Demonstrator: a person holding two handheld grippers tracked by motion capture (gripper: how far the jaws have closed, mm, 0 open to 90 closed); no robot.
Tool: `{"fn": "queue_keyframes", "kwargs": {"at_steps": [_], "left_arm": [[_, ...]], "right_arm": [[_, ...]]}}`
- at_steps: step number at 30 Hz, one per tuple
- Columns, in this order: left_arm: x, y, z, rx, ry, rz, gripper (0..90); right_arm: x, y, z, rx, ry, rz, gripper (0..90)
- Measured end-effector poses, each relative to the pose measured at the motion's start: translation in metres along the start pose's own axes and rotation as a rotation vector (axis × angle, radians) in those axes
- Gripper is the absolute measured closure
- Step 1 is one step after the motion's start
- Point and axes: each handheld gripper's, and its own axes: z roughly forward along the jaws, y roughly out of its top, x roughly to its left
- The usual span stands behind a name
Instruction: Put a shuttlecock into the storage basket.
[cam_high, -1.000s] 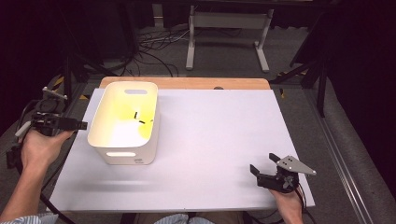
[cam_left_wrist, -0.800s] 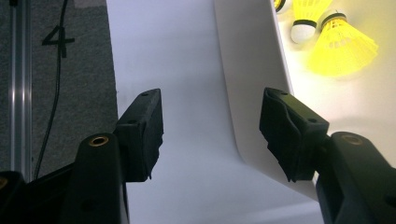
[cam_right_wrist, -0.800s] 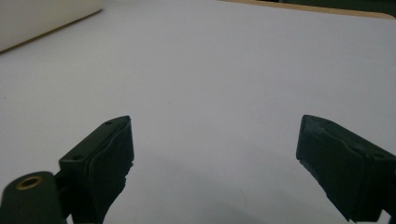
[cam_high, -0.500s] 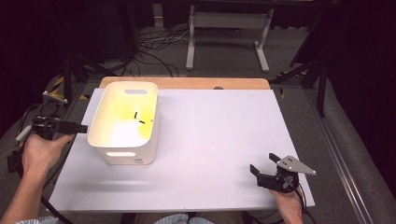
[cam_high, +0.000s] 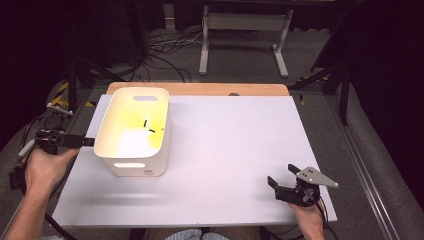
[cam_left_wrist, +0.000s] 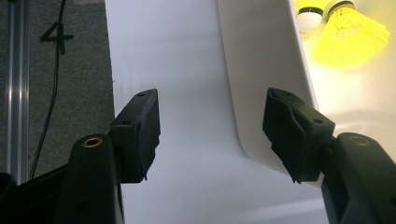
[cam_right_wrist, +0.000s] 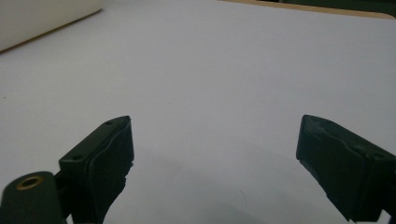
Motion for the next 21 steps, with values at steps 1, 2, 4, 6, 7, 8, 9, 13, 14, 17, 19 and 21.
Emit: {"fn": "queue_keyframes", "kwargs": {"at_steps": [1,2,4,6,7,8,9,13,14,17,19,21], "left_arm": [[0.0,-0.001,0.0,-0.001,0.008,0.001,37.0],[0.0,-0.001,0.001,-0.001,0.007,0.001,36.7],[0.0,-0.002,0.002,-0.002,0.007,0.003,36.6],[0.0,-0.005,0.003,0.001,0.003,0.0,36.5],[0.0,-0.006,0.004,-0.003,0.004,0.003,36.5],[0.0,-0.007,0.004,-0.002,0.003,0.003,36.5],[0.001,-0.007,0.004,-0.003,0.002,-0.001,36.5],[0.002,-0.01,0.005,-0.003,0.003,-0.003,36.6],[0.002,-0.011,0.005,-0.003,0.003,-0.005,36.7],[0.002,-0.013,0.006,-0.006,0.008,-0.006,37.0],[0.002,-0.015,0.006,-0.012,0.012,-0.007,36.9],[0.001,-0.016,0.006,-0.013,0.009,-0.004,36.9]], "right_arm": [[0.0,0.0,0.0,0.0,0.0,0.0,11.6],[0.0,0.0,0.0,-0.001,-0.001,0.001,11.6],[0.0,0.0,0.0,-0.001,-0.001,0.001,11.6],[0.0,0.0,0.0,-0.001,-0.001,0.001,11.6],[0.0,0.0,0.0,-0.001,-0.001,0.001,11.6],[0.0,0.0,0.0,-0.001,-0.001,0.0,11.6],[0.0,0.0,0.0,-0.002,-0.001,0.001,11.6],[0.0,0.0,0.0,-0.001,-0.002,0.0,11.6],[0.0,0.0,0.0,-0.001,-0.002,0.0,11.6],[0.0,0.0,0.0,-0.001,-0.002,-0.001,11.6],[0.0,0.0,0.0,0.0,-0.001,-0.001,11.6],[0.0,0.0,0.0,-0.001,-0.002,0.0,11.6]]}}
